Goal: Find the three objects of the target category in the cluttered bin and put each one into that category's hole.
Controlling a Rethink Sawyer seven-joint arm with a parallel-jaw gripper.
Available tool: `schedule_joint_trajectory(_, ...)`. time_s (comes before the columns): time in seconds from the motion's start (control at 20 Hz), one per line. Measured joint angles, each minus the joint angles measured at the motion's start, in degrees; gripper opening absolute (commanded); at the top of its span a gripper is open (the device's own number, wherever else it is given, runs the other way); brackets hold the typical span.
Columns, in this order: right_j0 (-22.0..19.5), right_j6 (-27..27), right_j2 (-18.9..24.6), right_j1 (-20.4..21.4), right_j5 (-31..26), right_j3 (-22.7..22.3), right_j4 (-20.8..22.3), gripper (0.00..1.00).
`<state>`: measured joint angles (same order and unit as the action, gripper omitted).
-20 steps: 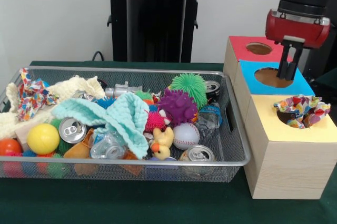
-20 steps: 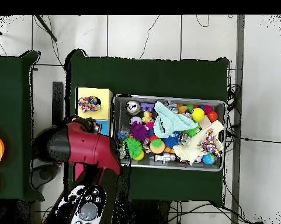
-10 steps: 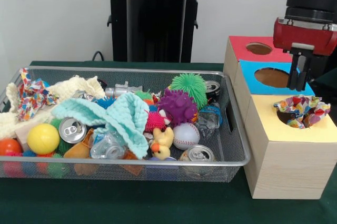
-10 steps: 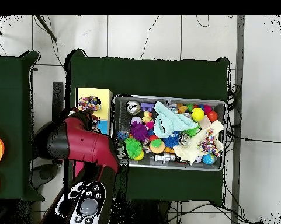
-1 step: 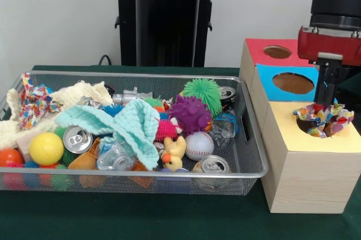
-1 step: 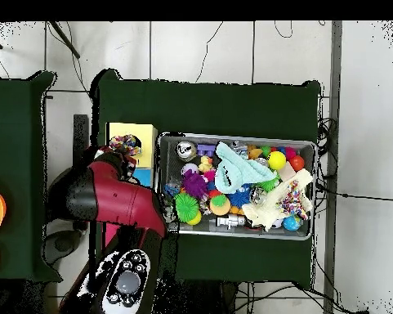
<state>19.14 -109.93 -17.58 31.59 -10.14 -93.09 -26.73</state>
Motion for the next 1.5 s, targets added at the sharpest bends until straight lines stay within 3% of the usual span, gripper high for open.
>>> schedule_joint_trajectory(0.35,-0.73,0.00,0.53,-1.63,0.55,0.00,-0.22,0.00)
schedule_joint_trajectory(1.05,-3.76,0.00,3.35,-5.60,7.90,0.93,-0.20,0.00)
schedule_joint_trajectory(1.5,-3.85,0.00,3.55,-6.92,8.60,1.78,-0.21,0.00)
